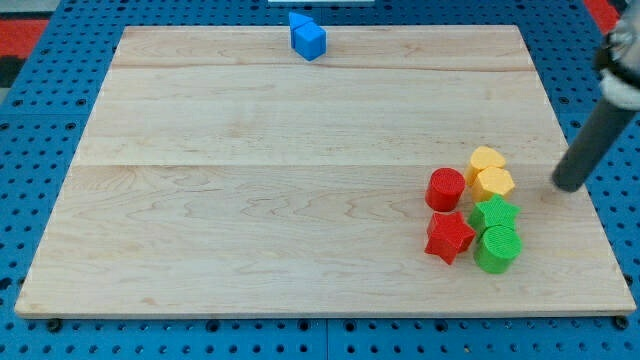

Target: Move the red circle horizontally to the yellow hexagon

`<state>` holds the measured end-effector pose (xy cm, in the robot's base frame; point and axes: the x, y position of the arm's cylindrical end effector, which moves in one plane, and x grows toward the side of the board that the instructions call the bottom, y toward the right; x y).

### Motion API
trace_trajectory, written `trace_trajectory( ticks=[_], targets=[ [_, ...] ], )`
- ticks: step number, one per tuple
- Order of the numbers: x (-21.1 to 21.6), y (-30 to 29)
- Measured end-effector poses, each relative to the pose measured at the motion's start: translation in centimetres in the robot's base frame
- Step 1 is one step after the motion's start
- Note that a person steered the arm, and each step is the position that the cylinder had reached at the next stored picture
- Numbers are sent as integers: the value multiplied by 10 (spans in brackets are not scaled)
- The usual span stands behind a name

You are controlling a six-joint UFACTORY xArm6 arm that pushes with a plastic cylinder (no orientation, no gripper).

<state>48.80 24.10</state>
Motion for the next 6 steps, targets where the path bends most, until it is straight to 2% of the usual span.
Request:
trace_trajectory(
  ticks=[1, 3, 5, 6],
  targets=[
    [-2, -88],
    [-15, -152],
    [18, -191],
    [21, -240]
  ],
)
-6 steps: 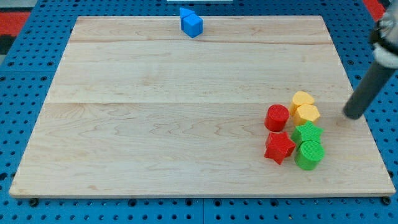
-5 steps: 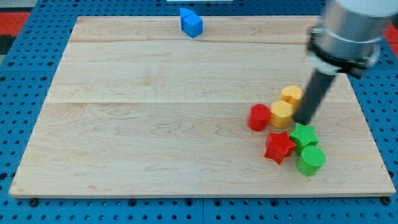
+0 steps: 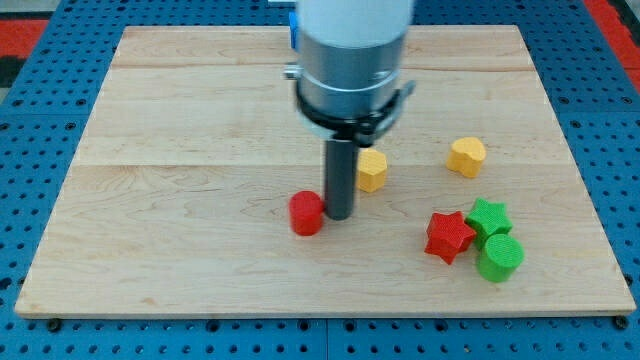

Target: Move the red circle horizontally to the yellow hexagon

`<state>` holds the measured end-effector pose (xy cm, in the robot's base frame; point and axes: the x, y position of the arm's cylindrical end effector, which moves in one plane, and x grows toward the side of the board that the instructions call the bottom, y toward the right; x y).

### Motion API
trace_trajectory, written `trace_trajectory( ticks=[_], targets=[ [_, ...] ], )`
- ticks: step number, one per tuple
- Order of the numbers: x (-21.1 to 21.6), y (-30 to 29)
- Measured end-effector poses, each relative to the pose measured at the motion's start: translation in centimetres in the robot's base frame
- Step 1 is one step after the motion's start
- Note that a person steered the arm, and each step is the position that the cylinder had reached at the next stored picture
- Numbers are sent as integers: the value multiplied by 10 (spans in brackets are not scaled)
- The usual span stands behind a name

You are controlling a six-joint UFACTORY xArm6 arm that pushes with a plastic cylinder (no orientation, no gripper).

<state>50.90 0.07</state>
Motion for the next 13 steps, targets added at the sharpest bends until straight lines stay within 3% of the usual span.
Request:
trace_trajectory(
  ticks=[1, 3, 5, 9, 10, 11, 12, 13],
  targets=[
    [-5, -11],
    [59, -22],
    [-20, -105],
    [-40, -228],
    [-34, -232],
    [2, -180],
    [0, -95],
    [-16, -46]
  ],
)
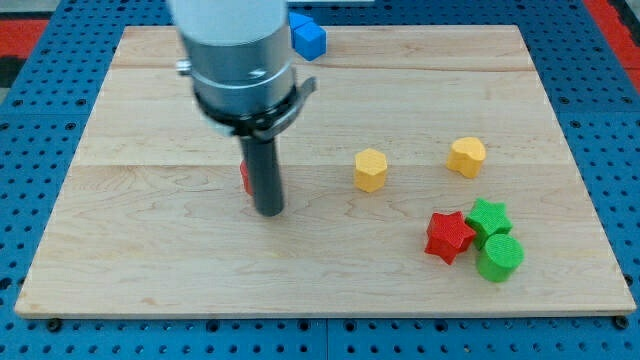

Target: Move the red circle horizontally to the yellow hexagon

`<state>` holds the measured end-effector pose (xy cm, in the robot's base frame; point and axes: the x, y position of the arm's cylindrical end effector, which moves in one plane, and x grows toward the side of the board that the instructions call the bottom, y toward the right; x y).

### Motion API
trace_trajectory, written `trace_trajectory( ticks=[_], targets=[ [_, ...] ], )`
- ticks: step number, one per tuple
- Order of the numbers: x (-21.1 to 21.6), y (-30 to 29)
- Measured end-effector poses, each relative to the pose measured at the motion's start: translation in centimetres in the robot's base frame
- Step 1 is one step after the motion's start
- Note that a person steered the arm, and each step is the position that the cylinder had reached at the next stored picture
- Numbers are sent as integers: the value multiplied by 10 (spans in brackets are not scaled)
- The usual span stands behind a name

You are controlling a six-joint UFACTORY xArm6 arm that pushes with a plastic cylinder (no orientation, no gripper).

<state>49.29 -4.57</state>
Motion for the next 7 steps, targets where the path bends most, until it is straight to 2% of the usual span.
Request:
trace_trajectory(
  ticks=[1, 3, 5, 7],
  targets=[
    [-42, 9],
    [-48, -23],
    [-72, -39],
    [-55, -12]
  ],
)
